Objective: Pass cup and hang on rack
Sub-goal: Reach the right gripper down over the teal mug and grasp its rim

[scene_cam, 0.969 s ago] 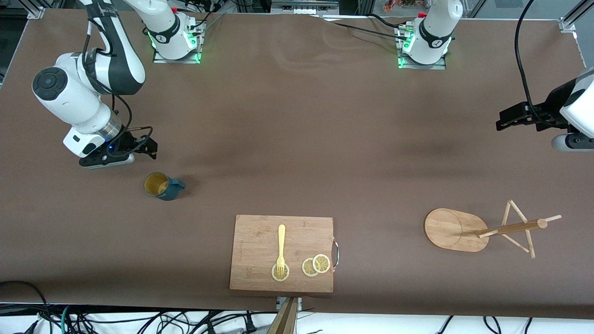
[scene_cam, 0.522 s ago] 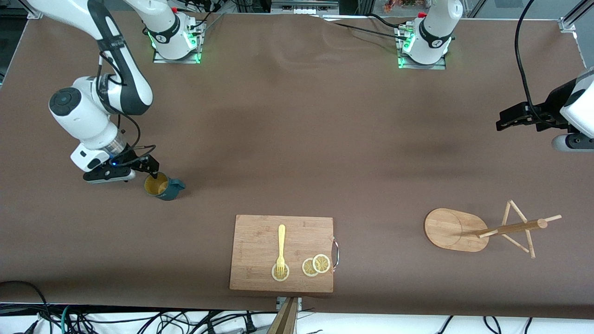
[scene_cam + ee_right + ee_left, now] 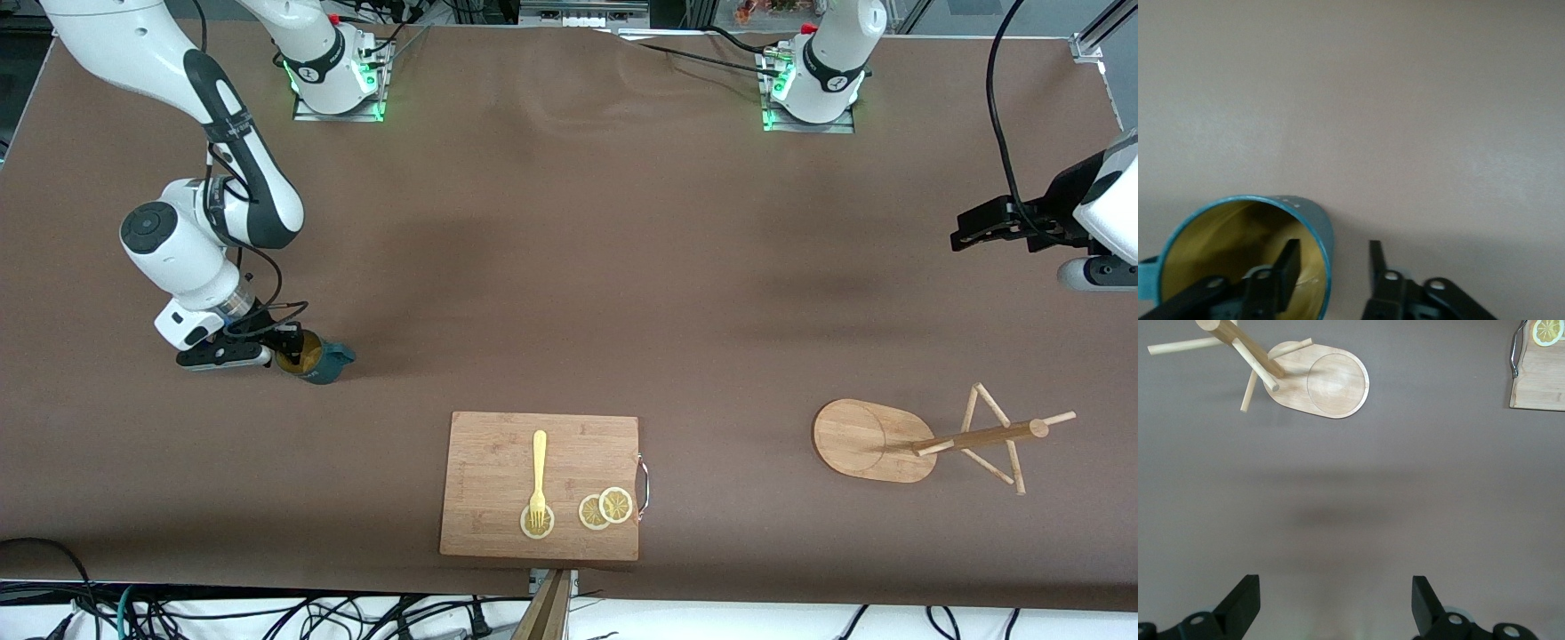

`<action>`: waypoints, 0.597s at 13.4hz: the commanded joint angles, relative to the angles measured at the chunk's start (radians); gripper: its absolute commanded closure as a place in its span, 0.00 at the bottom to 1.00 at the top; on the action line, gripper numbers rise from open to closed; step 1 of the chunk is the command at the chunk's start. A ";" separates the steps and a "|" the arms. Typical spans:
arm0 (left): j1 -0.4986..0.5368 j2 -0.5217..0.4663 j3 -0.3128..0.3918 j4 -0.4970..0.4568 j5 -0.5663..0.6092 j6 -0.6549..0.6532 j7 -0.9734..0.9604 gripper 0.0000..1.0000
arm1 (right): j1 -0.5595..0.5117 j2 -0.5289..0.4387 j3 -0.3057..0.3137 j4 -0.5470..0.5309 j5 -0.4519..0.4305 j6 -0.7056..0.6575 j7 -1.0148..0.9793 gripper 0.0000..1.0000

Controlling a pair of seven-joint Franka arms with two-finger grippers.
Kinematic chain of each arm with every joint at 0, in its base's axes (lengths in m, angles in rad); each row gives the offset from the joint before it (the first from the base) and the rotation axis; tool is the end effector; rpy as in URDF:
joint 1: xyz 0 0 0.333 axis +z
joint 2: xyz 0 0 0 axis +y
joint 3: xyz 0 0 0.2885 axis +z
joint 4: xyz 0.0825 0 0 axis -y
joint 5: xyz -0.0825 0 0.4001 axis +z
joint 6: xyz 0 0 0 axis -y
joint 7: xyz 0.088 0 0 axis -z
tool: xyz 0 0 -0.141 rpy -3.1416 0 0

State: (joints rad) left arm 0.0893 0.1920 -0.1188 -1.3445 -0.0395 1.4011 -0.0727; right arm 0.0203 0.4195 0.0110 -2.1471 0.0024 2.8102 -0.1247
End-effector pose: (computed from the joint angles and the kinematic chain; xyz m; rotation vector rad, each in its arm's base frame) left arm 0.6007 -0.0177 0.5460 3.0787 0.0613 -0.2112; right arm 0.5988 0.0189 0.1564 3.1034 0.2368 0.3810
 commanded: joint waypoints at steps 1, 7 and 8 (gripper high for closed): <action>-0.006 0.014 0.002 0.031 0.012 -0.010 -0.010 0.00 | -0.011 0.022 0.006 0.016 -0.006 0.009 -0.049 1.00; -0.005 0.014 0.001 0.031 0.012 -0.010 -0.010 0.00 | -0.007 -0.020 0.012 0.065 -0.002 -0.060 -0.052 1.00; -0.006 0.014 0.001 0.031 0.012 -0.010 -0.010 0.00 | -0.005 -0.037 0.020 0.082 -0.002 -0.104 -0.044 1.00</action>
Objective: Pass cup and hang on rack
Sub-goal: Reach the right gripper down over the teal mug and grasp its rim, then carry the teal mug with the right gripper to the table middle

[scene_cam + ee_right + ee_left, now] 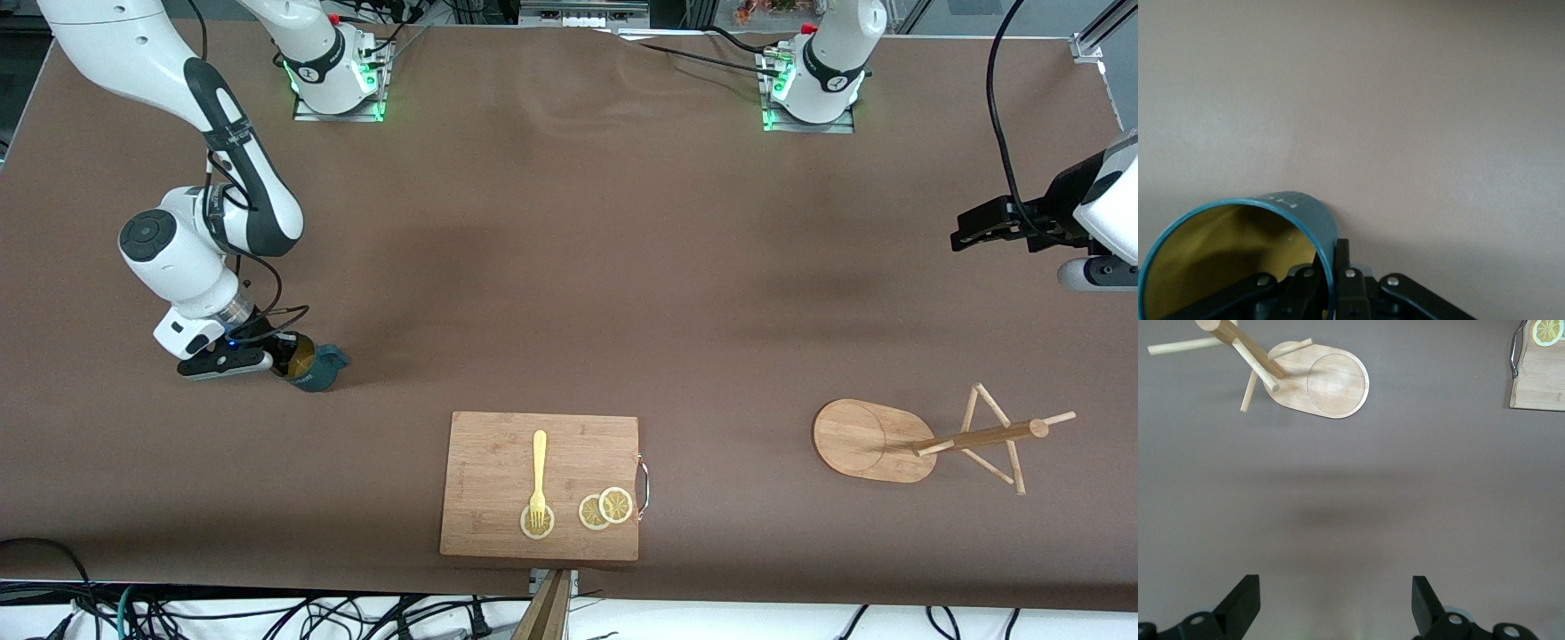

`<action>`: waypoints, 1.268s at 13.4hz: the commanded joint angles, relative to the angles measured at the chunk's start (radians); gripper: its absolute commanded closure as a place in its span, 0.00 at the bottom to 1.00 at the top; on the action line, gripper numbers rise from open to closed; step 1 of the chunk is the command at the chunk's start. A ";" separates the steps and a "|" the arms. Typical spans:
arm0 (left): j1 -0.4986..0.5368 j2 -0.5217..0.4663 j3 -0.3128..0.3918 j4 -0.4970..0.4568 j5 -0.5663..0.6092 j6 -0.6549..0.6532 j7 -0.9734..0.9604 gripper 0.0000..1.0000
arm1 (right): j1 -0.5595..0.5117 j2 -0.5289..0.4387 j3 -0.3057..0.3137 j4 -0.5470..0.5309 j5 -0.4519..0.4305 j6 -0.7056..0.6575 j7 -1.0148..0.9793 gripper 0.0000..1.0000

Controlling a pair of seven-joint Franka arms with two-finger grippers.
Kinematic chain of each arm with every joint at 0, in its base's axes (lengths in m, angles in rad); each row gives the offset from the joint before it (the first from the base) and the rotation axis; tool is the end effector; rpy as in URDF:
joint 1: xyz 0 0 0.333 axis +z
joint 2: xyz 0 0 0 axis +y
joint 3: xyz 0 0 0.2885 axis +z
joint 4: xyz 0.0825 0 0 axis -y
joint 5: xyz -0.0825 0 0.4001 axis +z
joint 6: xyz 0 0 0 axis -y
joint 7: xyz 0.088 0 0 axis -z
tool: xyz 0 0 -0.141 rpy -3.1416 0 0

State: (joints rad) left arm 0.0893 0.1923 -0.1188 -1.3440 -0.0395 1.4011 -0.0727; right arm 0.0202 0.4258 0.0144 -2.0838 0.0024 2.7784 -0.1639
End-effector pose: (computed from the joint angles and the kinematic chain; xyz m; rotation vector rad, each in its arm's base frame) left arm 0.6008 -0.0177 0.5461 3.0786 0.0613 -0.2109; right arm 0.6191 0.0215 0.1750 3.0883 0.3009 0.4194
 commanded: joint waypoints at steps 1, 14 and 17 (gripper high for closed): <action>-0.005 0.013 0.001 0.031 0.012 -0.010 -0.010 0.00 | -0.002 -0.059 0.024 0.051 0.001 -0.142 0.004 1.00; 0.007 0.030 0.004 0.049 0.015 -0.010 -0.007 0.00 | 0.317 -0.033 0.200 0.488 -0.007 -0.737 0.959 1.00; 0.006 0.032 0.004 0.049 0.013 -0.010 -0.007 0.00 | 0.488 0.072 0.197 0.586 -0.170 -0.738 1.201 1.00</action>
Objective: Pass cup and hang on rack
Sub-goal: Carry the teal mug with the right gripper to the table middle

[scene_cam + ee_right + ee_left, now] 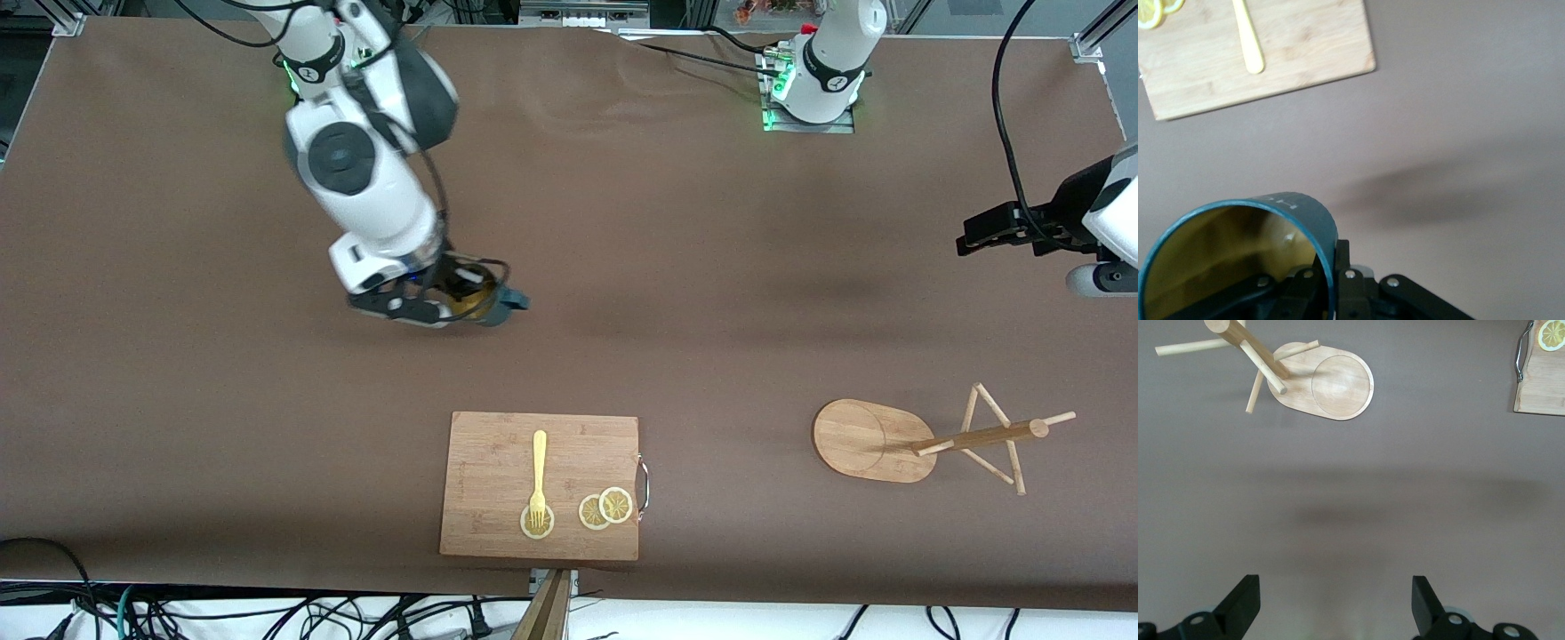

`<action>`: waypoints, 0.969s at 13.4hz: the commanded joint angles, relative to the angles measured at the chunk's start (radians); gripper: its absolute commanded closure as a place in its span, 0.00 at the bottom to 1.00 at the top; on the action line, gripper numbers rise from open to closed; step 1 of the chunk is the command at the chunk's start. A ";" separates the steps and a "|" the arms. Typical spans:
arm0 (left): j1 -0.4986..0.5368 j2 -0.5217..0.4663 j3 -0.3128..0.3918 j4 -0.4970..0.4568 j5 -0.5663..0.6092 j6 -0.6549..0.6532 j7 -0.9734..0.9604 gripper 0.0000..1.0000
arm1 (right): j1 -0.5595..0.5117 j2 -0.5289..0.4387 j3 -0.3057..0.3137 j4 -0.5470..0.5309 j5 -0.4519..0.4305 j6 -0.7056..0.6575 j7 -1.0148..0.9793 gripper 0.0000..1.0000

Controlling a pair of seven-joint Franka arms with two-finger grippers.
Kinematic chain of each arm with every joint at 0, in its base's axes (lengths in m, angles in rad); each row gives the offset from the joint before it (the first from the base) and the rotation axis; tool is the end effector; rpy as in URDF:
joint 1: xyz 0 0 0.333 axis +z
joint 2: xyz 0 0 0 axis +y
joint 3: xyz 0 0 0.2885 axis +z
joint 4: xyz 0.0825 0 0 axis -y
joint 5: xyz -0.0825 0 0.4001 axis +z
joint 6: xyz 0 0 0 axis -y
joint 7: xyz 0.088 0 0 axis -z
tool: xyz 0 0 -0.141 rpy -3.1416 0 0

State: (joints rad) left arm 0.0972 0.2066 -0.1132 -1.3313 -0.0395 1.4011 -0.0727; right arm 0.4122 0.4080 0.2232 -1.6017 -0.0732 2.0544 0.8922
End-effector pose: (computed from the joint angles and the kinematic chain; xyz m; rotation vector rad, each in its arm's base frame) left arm 0.6047 -0.0094 0.5434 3.0766 0.0823 -0.2128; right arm 0.5596 0.3893 0.3386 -3.0644 0.3768 -0.0385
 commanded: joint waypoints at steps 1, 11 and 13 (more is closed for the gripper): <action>-0.001 0.020 -0.002 0.038 0.013 -0.010 -0.006 0.00 | 0.144 0.136 -0.012 0.133 -0.143 -0.011 0.256 1.00; 0.001 0.027 0.000 0.040 0.013 -0.010 -0.009 0.00 | 0.414 0.408 -0.097 0.263 -0.280 0.181 0.605 1.00; 0.002 0.027 0.000 0.038 0.015 -0.010 -0.007 0.00 | 0.436 0.416 -0.119 0.263 -0.280 0.187 0.605 1.00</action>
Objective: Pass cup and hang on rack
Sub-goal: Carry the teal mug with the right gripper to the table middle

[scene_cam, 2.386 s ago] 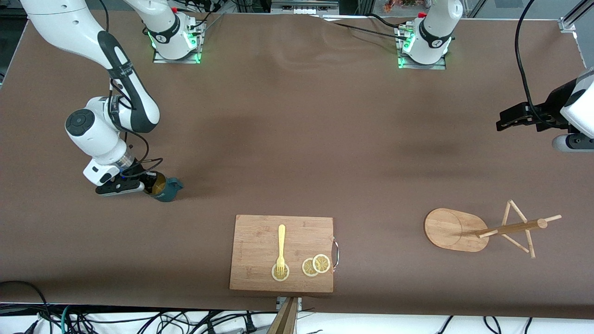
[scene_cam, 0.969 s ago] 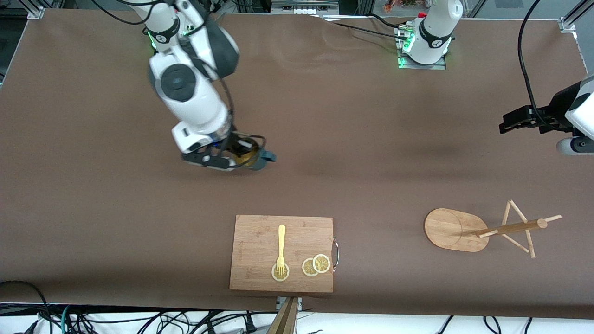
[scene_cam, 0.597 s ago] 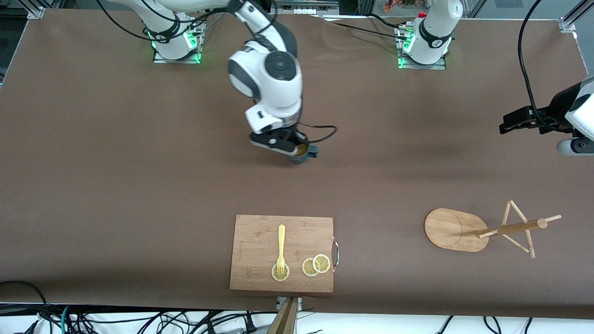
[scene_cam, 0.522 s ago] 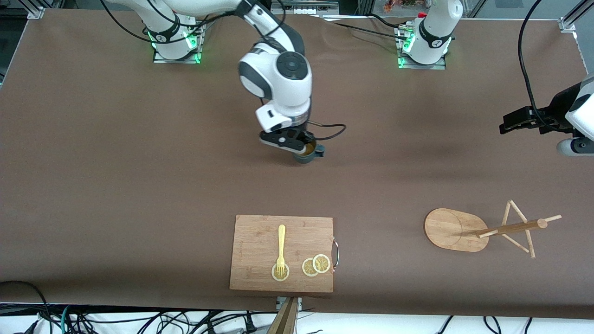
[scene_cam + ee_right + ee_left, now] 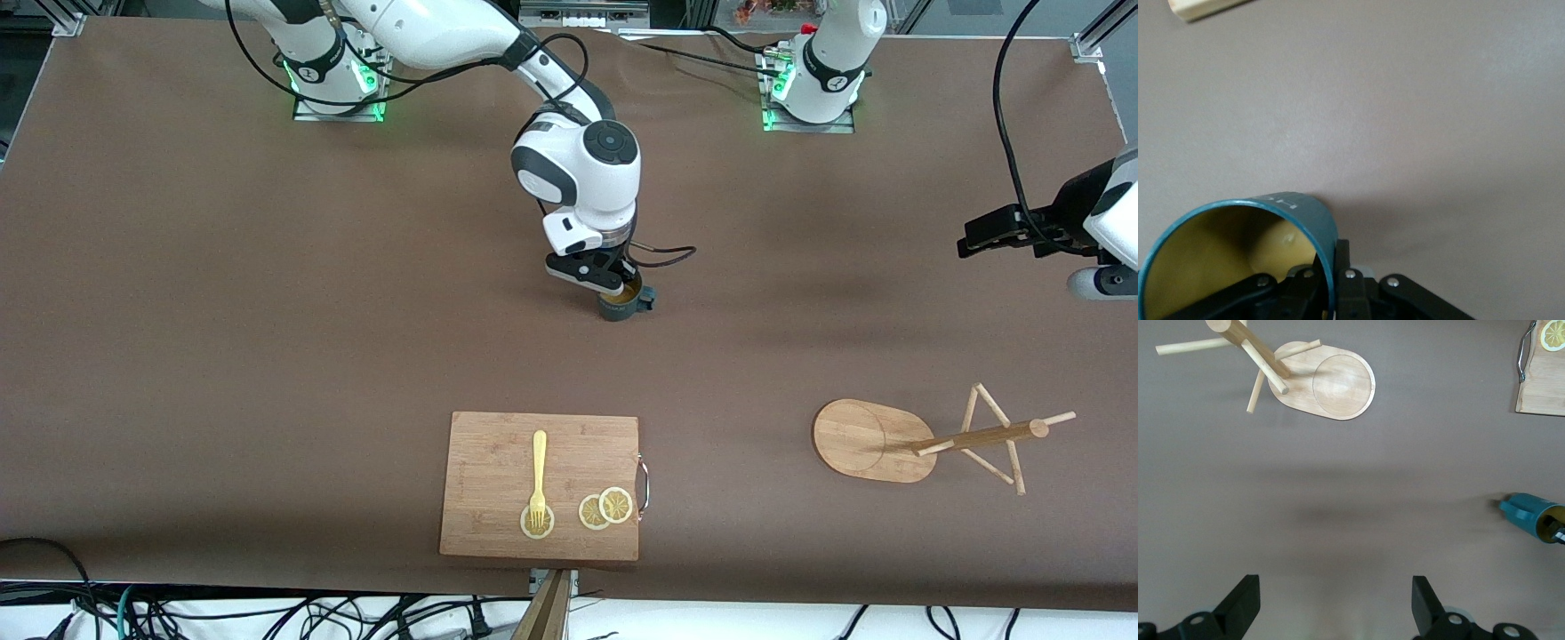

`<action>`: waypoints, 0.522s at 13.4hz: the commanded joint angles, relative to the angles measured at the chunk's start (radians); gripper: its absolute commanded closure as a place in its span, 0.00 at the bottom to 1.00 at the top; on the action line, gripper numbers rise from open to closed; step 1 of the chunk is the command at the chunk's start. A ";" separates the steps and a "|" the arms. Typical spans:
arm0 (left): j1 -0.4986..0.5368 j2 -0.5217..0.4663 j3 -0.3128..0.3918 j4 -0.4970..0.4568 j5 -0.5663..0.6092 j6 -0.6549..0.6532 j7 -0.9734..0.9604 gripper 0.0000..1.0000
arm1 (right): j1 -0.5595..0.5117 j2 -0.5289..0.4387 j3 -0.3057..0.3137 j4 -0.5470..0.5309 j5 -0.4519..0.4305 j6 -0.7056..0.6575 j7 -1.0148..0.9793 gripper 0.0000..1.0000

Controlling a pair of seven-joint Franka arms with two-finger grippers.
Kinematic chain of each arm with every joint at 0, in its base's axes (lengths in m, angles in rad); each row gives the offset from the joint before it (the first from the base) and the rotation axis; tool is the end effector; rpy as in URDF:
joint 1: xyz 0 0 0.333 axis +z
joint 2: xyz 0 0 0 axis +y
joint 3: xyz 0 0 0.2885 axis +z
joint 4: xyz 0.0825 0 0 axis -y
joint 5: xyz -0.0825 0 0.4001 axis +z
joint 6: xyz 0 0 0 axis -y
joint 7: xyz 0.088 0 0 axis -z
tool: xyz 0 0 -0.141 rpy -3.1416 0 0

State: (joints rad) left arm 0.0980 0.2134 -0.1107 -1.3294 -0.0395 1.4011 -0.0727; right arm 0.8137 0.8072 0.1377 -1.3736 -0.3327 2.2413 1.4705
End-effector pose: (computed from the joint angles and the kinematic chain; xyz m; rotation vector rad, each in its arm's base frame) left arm 0.6063 -0.0074 0.5401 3.0757 0.0875 -0.2202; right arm 0.4568 0.5816 0.1809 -3.0698 0.5687 -0.2874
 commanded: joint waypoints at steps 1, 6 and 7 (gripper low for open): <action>0.000 0.020 -0.003 0.035 0.015 -0.010 -0.007 0.00 | 0.035 0.023 -0.033 0.034 -0.020 0.013 0.027 1.00; -0.001 -0.006 -0.003 0.021 0.009 -0.013 -0.006 0.00 | 0.033 0.009 -0.032 0.034 -0.011 0.021 0.018 0.00; -0.001 -0.012 -0.003 0.019 0.009 -0.016 -0.006 0.00 | 0.025 -0.018 -0.032 0.033 -0.003 0.014 0.008 0.00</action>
State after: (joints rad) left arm 0.0978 0.2150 -0.1106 -1.3272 -0.0395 1.4010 -0.0727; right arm 0.8385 0.8197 0.1120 -1.3579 -0.3328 2.2704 1.4782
